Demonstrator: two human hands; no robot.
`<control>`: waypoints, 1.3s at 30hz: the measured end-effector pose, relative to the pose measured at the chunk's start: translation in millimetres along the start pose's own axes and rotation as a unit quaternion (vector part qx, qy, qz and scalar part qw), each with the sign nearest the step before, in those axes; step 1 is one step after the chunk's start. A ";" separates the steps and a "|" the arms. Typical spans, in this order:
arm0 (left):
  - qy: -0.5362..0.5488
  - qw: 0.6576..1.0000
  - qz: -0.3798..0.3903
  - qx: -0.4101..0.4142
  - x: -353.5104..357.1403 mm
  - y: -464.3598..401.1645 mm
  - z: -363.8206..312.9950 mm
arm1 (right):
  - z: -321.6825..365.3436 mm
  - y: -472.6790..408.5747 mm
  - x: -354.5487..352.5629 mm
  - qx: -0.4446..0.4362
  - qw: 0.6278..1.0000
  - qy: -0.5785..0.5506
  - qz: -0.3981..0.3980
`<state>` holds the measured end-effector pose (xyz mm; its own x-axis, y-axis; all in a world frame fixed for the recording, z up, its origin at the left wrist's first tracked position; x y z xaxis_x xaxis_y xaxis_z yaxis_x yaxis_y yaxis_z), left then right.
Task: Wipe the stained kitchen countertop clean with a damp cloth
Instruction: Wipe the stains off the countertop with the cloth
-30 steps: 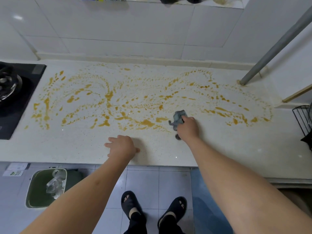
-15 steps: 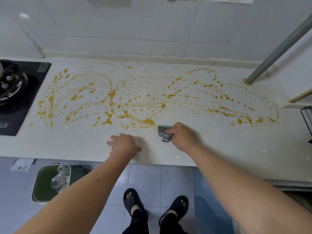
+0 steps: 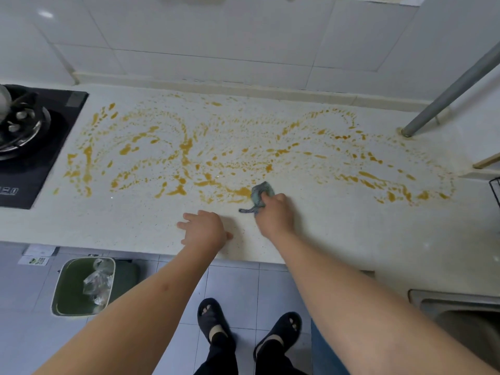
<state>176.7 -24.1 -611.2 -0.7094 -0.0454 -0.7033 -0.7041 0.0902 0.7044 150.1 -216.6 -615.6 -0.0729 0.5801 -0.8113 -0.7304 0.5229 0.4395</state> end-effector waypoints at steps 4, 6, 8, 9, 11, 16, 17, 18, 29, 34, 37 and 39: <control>0.004 1.000 0.006 0.003 -2.2 -0.4 -0.9 | -5.9 14.5 12.0 -0.053 0.997 0.033 0.049; 0.000 1.000 0.007 0.011 -2.6 0.9 -1.8 | -28.9 12.4 -2.0 -0.068 0.996 0.032 0.049; -0.001 1.000 0.006 0.019 -3.0 2.0 -2.0 | -61.4 3.7 -25.7 -0.041 0.999 0.012 0.007; 0.001 1.000 0.006 0.020 -3.1 2.7 -1.6 | -78.5 -2.6 -39.7 -0.011 1.000 0.004 -0.022; 0.002 1.000 0.006 0.022 -3.4 3.8 -1.4 | -107.5 -16.3 -66.6 0.070 0.996 -0.004 -0.057; -0.002 1.000 0.010 0.022 -3.5 3.0 -1.6 | -96.2 -24.2 -84.1 0.160 0.974 -0.161 0.011; -0.002 1.000 0.011 0.021 -3.9 2.8 -1.6 | -83.1 -20.4 -81.1 0.165 0.960 -0.225 0.036; -0.002 1.000 0.012 0.021 -4.1 2.6 -1.6 | -69.1 -16.3 -76.7 0.164 0.943 -0.283 0.065; -0.006 0.999 0.015 0.030 -6.3 5.3 -2.6 | -31.7 -8.6 -77.1 -0.010 0.997 -0.014 -0.072; -0.008 0.999 0.012 0.034 -4.8 5.6 -2.4 | -10.2 3.1 -27.0 -0.183 0.955 0.223 0.069; -0.018 0.999 0.015 0.040 -3.2 4.0 -2.7 | -25.2 -8.3 -35.8 -0.150 0.952 0.265 -0.023; -0.018 0.999 0.013 0.044 -1.9 3.0 -2.4 | -38.3 -16.1 -44.2 -0.053 0.967 0.237 -0.078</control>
<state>175.8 -26.1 -607.6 -0.7247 -0.0053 -0.6890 -0.6788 0.1773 0.7126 139.1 -274.6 -601.6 -0.2419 0.1351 -0.9609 -0.8211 0.4991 0.2768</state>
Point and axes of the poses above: each hand's wrist, its own y-axis away from the middle knuckle, its own x-axis out of the palm, z = x × y, the point moved 5 cm from there along -y, towards the middle knuckle, and after that the axes turned 14 degrees about x, right-handed, at the moved point
